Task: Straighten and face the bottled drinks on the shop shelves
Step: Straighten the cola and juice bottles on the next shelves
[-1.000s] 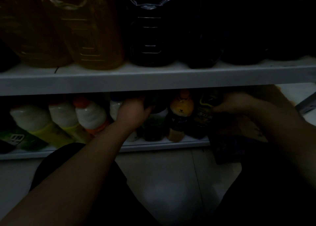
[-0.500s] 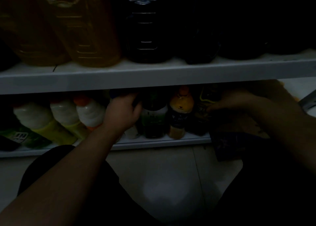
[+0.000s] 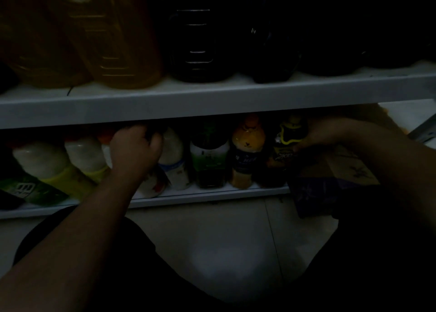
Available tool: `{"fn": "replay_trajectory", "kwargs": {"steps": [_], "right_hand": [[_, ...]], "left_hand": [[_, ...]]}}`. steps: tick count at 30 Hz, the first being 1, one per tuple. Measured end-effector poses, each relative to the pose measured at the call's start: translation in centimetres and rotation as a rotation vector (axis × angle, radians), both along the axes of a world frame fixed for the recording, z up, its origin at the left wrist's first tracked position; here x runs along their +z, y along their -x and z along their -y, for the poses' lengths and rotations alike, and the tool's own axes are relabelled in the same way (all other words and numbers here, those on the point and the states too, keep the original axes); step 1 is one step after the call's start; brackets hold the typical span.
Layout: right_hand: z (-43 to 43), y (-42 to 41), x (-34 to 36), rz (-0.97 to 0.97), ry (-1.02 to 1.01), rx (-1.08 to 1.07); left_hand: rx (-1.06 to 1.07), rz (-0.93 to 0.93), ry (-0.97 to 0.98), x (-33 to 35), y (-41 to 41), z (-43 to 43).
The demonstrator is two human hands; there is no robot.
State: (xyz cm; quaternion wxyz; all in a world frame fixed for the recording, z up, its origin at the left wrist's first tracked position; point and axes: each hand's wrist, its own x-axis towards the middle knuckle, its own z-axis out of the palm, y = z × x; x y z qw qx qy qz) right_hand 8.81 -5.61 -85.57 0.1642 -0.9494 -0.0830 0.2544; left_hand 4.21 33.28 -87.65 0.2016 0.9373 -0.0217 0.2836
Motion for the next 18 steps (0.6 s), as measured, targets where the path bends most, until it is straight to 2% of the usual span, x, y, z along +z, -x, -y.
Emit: {"fn": "replay_trajectory", "kwargs": {"steps": [3, 8, 14, 16, 18], "right_hand": [[0.3, 0.3, 0.4, 0.040, -0.053, -0.010], [-0.5, 1.7, 1.9, 0.104, 0.012, 0.021], [-5.6, 6.1, 3.3, 0.707, 0.212, 0.174], [-9.1, 8.1, 3.1, 0.801, 0.077, 0.272], [-13.2, 9.2, 2.1, 0.736, -0.073, 0.376]], "left_hand": [[0.031, -0.006, 0.015, -0.1, -0.1, -0.7], [0.106, -0.014, -0.022, 0.4, 0.1, -2.6], [0.228, -0.095, -0.092, 0.3, 0.8, -7.1], [0.247, -0.152, -0.052, -0.2, 0.6, -8.6], [0.230, -0.188, 0.012, -0.8, 0.4, -9.9]]}}
